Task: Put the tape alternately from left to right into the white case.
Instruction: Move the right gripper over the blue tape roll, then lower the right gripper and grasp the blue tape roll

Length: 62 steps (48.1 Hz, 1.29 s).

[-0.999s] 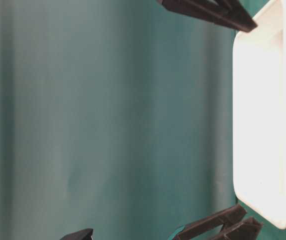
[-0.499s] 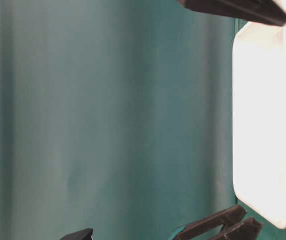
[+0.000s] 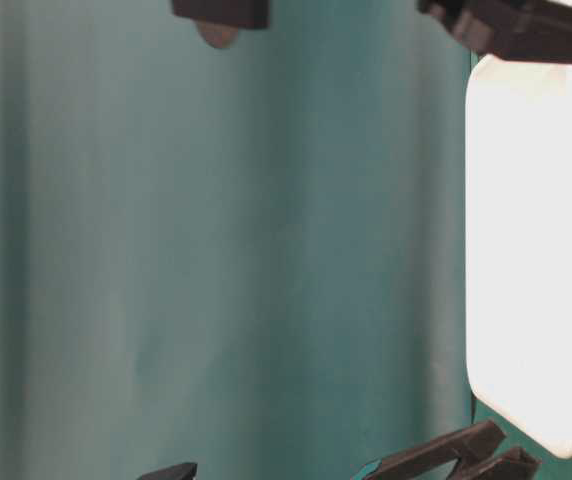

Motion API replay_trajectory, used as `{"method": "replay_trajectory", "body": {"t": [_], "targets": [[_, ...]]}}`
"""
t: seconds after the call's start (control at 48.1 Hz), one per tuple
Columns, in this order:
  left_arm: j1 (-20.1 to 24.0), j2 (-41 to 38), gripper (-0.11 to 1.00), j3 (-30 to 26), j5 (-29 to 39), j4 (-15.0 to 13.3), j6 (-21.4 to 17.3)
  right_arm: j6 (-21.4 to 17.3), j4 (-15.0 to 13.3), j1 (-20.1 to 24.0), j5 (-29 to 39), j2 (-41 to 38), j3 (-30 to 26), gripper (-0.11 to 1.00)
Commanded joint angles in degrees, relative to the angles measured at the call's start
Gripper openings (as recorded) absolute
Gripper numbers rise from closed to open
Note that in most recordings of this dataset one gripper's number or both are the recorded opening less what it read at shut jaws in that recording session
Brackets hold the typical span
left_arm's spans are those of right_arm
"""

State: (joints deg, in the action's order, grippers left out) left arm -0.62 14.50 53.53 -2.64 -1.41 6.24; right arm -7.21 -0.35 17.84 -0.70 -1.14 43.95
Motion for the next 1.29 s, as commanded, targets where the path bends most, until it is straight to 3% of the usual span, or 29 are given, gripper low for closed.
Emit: {"method": "replay_trajectory", "body": {"t": [0.0,0.499,0.853,1.144,1.269], "targets": [[0.1,0.4,0.93,-0.4,-0.2,-0.1,0.0,-0.6,-0.1,0.4,-0.1,-0.7,-1.9,0.83],[0.1,0.4,0.93,0.6,-0.2,-0.1,0.0,-1.3,-0.1,0.4,5.6,-7.5,-7.6,0.83],[0.1,0.4,0.93,0.8,-0.2,-0.1,0.0,-1.4,-0.1,0.4,5.8,-10.0,-9.4,0.83],[0.0,0.4,0.93,1.0,-0.2,-0.1,0.0,-4.1,-0.1,0.4,7.0,-11.3,-10.3,0.83],[0.0,0.5,0.93,1.1,-0.2,-0.1,0.0,-5.3,-0.1,0.4,7.3,-11.3,-10.2,0.75]]}}
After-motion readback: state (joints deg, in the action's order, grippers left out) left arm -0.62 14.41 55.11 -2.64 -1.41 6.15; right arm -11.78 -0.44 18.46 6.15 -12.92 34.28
